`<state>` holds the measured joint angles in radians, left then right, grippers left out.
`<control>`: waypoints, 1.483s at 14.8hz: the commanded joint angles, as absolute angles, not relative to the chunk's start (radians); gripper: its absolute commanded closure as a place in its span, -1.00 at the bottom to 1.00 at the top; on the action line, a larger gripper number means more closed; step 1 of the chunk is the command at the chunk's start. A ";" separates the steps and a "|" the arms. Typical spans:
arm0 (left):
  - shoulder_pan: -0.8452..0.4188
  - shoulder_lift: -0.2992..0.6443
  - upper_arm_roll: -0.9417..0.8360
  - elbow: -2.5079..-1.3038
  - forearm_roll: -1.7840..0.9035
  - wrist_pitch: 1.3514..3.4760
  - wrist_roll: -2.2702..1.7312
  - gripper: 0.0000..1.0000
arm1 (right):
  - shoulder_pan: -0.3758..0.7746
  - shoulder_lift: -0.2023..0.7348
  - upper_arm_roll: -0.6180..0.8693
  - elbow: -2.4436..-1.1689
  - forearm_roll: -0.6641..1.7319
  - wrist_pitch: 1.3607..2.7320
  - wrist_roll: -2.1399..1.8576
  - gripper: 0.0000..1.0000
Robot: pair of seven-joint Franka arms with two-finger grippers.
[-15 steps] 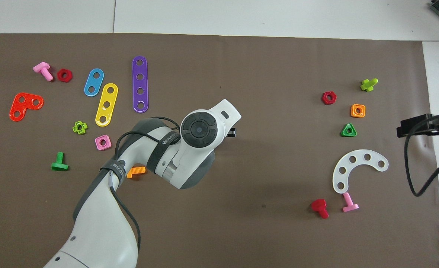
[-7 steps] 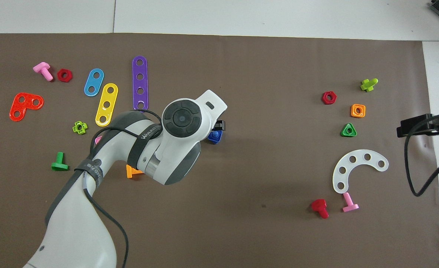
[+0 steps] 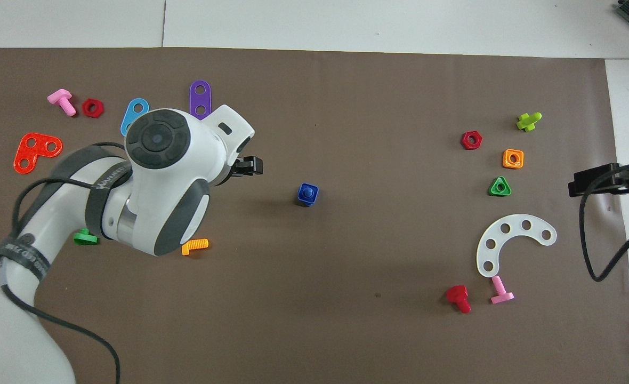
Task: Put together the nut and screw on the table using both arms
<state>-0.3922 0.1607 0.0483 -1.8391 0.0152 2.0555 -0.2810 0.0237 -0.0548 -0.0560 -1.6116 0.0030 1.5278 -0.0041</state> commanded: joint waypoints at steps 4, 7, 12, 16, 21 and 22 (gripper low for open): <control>-0.189 0.011 0.040 -1.865 0.021 1.928 0.003 -1.00 | 0.011 -0.041 -0.052 -1.543 -0.008 1.463 -0.029 -1.00; -0.111 -0.025 0.044 -1.778 0.011 1.815 0.095 -1.00 | 0.015 -0.041 -0.052 -1.552 -0.009 1.465 -0.029 -1.00; -0.023 0.031 0.044 -1.496 -0.023 1.574 0.158 -1.00 | 0.015 -0.048 -0.052 -1.565 -0.009 1.470 -0.031 -1.00; -0.008 0.018 0.043 -1.477 -0.024 1.548 0.178 -1.00 | 0.015 -0.049 -0.052 -1.566 -0.009 1.473 -0.031 -1.00; -0.008 -0.023 0.041 -1.528 -0.025 1.516 0.166 -1.00 | 0.015 -0.049 -0.052 -1.571 -0.009 1.476 -0.032 -1.00; -0.008 -0.026 0.041 -1.538 -0.025 1.513 0.166 -1.00 | 0.015 -0.051 -0.052 -1.572 -0.009 1.476 -0.032 -1.00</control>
<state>-0.0289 -0.0064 0.0531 -1.5158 -0.0066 1.5381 0.1569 0.0202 -0.0475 -0.0562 -1.5688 0.0030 1.4853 -0.0042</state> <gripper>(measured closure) 0.000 0.000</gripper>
